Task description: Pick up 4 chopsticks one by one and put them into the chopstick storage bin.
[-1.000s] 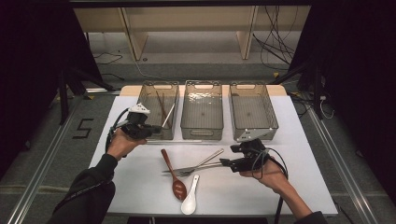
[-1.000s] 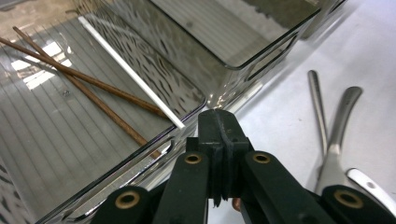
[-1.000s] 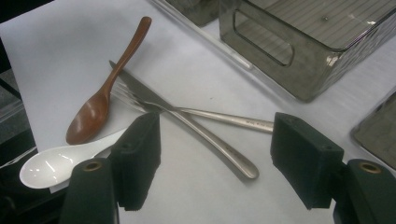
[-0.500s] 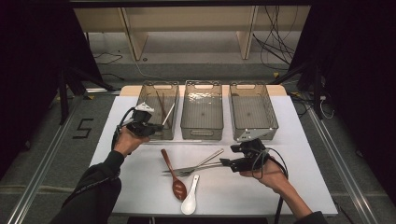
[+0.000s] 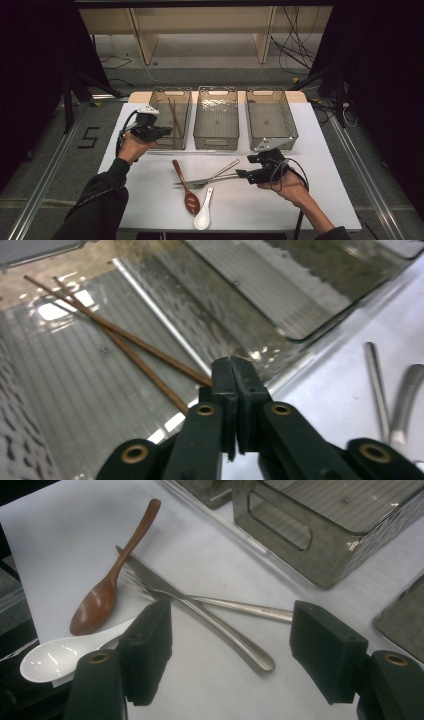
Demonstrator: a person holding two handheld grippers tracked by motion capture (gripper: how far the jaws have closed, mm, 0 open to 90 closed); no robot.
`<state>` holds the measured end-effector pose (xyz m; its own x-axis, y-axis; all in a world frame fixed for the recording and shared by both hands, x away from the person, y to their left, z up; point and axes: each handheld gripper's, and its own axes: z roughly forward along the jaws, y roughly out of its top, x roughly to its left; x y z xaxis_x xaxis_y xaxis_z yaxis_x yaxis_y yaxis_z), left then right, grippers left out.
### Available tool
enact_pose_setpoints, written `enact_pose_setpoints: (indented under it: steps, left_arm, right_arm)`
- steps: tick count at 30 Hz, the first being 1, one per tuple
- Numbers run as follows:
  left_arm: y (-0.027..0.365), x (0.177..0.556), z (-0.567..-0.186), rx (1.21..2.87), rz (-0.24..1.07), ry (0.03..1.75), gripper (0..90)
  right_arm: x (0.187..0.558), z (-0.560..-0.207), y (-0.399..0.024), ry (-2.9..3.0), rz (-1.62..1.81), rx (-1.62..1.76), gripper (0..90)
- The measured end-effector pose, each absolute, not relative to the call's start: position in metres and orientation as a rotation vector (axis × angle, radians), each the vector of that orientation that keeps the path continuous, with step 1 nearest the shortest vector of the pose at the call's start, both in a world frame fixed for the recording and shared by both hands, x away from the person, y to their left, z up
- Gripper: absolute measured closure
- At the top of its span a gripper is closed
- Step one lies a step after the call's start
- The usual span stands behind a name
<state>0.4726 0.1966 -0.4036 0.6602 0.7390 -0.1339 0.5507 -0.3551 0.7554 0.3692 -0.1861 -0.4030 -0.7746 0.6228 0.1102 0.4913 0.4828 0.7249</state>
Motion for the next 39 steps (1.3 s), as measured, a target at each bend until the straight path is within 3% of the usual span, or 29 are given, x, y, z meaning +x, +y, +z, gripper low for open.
enact_pose_setpoints:
  steps: [9, 15, 28, 39]
  left_arm:
    - [0.209, 0.455, -0.407, 2.127, 0.288, 0.939, 55.9]
    - [0.227, 0.445, -0.416, 2.228, 0.336, 0.925, 45.7]
    - [0.247, 0.443, -0.452, 2.370, 0.354, 0.871, 34.1]
    - [0.248, 0.451, -0.466, 2.426, 0.354, 0.838, 30.6]
  right_arm:
    - [0.369, -0.403, -0.186, 2.555, 1.167, 0.969, 34.2]
    - [0.369, -0.403, -0.185, 2.556, 1.165, 0.970, 34.1]
    - [0.368, -0.403, -0.184, 2.559, 1.162, 0.967, 34.1]
    - [0.369, -0.404, -0.184, 2.560, 1.164, 0.962, 34.1]
